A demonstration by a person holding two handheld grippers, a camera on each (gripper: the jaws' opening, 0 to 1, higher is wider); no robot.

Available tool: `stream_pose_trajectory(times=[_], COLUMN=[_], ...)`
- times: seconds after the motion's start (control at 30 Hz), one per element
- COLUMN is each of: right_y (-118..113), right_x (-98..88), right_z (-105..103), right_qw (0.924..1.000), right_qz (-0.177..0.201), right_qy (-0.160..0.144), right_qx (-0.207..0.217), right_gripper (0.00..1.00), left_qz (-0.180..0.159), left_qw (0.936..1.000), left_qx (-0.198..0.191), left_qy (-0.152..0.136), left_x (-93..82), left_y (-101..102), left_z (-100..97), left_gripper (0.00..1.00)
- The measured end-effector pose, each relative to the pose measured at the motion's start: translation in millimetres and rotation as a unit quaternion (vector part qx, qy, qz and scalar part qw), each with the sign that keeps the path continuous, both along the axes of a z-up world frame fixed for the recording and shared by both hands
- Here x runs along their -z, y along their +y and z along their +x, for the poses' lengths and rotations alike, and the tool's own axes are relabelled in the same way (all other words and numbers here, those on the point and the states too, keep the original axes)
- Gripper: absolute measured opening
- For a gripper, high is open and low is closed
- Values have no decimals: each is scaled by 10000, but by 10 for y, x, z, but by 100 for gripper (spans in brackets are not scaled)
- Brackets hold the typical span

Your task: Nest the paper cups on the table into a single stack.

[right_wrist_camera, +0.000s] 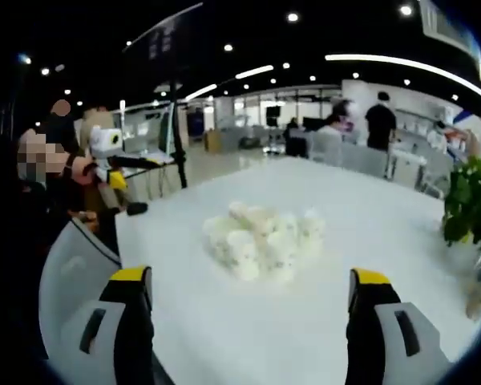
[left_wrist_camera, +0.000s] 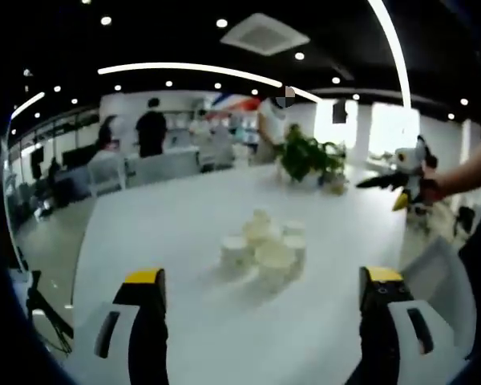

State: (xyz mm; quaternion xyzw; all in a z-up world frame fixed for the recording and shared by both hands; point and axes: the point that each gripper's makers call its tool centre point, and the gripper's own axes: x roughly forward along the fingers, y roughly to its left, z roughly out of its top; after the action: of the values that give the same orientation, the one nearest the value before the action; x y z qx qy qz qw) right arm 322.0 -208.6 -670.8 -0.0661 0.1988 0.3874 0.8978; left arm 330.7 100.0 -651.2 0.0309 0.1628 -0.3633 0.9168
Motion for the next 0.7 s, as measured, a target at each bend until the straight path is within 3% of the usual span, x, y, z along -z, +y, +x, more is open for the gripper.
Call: stream_pose_trajectory(times=[0.07, 0.13, 0.3, 0.7], right_y=[-7, -12, -1, 17], right_x=[13, 27, 26, 48], right_z=[0, -7, -20, -69], right_qw=[10000, 10000, 10000, 10000], right_qz=[-20, -10, -13, 6], right_qy=[13, 46, 33, 72], right_qx=[-4, 8, -22, -48], right_gripper=[100, 100, 100, 100], left_qz=[-2, 39, 34, 35], left_qw=[10000, 9999, 9998, 9998], left_qx=[27, -1, 7, -33], left_qy=[-51, 111, 184, 175], left_x=[-8, 45, 80, 94], left_y=[-13, -10, -16, 18], left_z=[-5, -16, -52, -78], left_gripper=[100, 100, 100, 100])
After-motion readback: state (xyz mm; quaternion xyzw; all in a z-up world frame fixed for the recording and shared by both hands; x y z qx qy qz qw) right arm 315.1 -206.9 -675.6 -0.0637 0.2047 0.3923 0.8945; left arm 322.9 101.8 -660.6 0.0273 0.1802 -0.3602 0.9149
